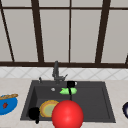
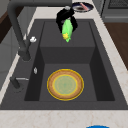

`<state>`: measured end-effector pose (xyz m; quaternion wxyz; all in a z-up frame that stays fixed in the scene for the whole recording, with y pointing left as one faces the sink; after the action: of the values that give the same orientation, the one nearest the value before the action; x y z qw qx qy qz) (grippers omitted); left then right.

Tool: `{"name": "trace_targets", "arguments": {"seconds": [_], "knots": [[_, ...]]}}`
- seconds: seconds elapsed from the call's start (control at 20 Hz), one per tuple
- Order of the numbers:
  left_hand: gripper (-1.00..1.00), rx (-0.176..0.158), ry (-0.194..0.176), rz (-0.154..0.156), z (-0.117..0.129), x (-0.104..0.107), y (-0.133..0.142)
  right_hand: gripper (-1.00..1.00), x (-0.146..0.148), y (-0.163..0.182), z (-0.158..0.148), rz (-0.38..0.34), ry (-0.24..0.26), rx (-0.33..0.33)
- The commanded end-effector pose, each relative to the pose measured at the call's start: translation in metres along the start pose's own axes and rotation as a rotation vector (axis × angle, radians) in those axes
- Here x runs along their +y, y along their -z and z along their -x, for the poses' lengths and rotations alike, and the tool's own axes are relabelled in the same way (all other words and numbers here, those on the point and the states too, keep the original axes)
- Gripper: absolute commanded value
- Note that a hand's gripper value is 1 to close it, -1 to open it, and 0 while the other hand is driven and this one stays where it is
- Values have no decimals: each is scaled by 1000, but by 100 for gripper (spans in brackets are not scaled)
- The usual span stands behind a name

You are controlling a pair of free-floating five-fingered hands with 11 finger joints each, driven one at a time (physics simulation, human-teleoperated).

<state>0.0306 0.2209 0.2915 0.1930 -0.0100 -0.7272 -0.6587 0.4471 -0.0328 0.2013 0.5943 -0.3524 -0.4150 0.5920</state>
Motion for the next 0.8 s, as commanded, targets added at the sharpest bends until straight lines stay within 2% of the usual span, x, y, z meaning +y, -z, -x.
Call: {"name": "trace_targets", "arguments": {"seconds": [0.0,0.75], "knots": [[0,0,0,0,0,0,0,100,-4,-17,23,-29,2,1],[0,0,0,0,0,0,0,100,-21,-70,125,-7,6,8]]}}
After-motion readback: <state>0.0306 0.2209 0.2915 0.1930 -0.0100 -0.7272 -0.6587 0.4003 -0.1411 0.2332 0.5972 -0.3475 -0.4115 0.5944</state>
